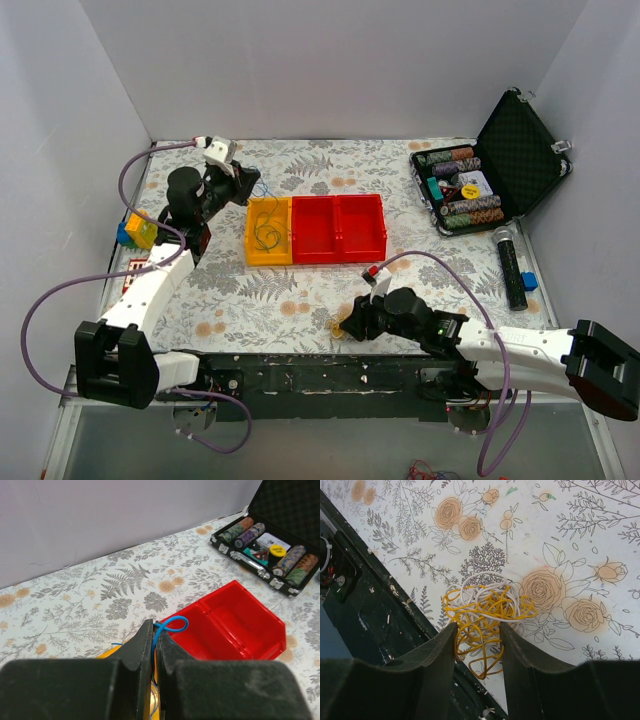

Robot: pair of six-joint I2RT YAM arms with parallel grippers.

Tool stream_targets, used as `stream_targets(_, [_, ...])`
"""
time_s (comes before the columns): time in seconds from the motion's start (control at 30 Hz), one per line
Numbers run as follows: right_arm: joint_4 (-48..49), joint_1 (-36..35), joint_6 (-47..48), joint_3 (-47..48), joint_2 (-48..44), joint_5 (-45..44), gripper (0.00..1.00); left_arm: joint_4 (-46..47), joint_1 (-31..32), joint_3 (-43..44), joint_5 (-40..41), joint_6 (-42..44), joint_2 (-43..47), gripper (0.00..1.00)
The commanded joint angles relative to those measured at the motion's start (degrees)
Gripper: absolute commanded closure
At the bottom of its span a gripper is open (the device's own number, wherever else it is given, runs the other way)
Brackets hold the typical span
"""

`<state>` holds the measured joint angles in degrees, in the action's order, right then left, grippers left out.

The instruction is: Untangle the cables

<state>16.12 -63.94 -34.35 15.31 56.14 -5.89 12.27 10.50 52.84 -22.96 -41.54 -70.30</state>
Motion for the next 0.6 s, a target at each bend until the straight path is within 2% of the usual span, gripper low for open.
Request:
stream_targets(0.0, [0.1, -0.4, -0.5, -0.4, -0.5, -0.7, 0.53, 0.5, -0.2, -0.8, 2.9, 5.3, -3.3, 1.0])
stream_targets(0.2, [-0.3, -0.4, -0.7, -0.4, -0.8, -0.7, 0.53, 3.4, -0.3, -1.5, 6.5, 14.6, -7.4, 1.0])
stream_targets(0.57, [-0.1, -0.4, -0.9, -0.5, -0.2, -0.9, 0.54, 1.6, -0.4, -0.6, -1.2, 11.8, -8.5, 1.0])
